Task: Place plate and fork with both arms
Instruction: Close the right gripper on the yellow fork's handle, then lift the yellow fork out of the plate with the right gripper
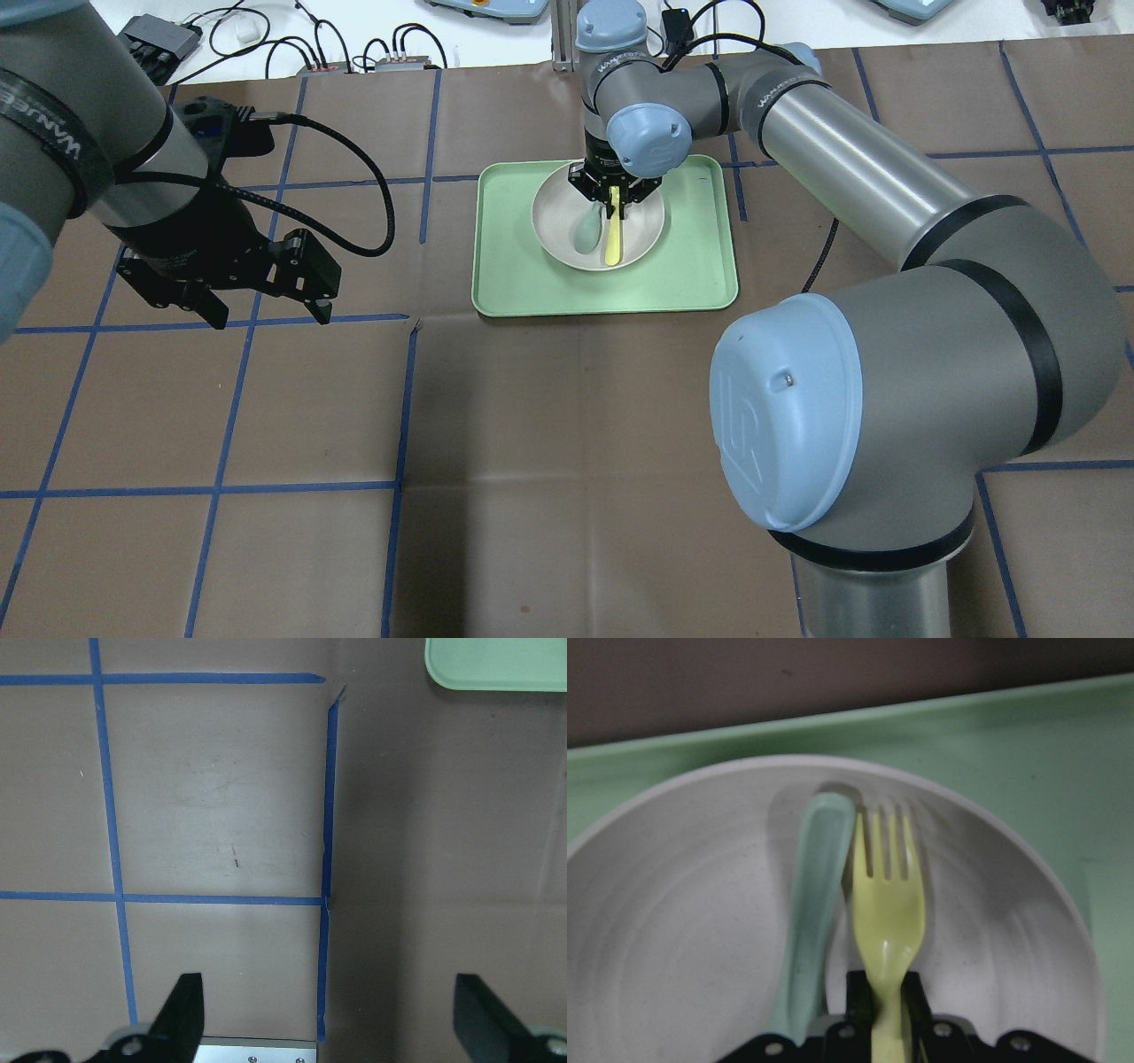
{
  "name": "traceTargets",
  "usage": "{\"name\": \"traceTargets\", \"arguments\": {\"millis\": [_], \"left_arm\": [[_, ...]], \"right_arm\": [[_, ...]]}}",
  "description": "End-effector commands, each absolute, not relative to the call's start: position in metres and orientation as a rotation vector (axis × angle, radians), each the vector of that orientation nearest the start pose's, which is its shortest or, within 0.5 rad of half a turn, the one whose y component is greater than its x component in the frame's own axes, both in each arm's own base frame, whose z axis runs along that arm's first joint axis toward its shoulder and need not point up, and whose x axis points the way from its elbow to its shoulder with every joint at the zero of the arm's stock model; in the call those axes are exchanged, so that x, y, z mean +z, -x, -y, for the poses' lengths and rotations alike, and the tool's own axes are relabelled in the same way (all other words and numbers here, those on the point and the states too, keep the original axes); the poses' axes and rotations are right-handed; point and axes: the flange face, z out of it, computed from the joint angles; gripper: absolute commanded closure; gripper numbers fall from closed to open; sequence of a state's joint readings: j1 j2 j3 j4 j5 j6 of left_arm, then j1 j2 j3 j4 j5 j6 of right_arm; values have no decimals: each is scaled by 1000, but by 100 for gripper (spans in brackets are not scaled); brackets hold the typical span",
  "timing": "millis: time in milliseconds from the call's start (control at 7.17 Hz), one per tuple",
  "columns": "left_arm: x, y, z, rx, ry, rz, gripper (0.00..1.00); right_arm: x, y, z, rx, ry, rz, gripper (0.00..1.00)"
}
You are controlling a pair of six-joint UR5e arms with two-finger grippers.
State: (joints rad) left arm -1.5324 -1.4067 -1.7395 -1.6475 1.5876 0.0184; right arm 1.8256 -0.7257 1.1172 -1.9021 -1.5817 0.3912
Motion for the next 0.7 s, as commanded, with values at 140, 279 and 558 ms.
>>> {"name": "traceTargets", "arguments": {"millis": [140,279,558], "left_arm": [[473,116,419,128,30,-3124,0],[473,116,419,128,30,-3124,0],[473,116,419,128,30,-3124,0]], "right_arm": [[202,-325,718,53,-222,-3150,97],[211,-326,718,40,-239,-3139,97],[249,-321,713,-4,-243,-3130,97]]}}
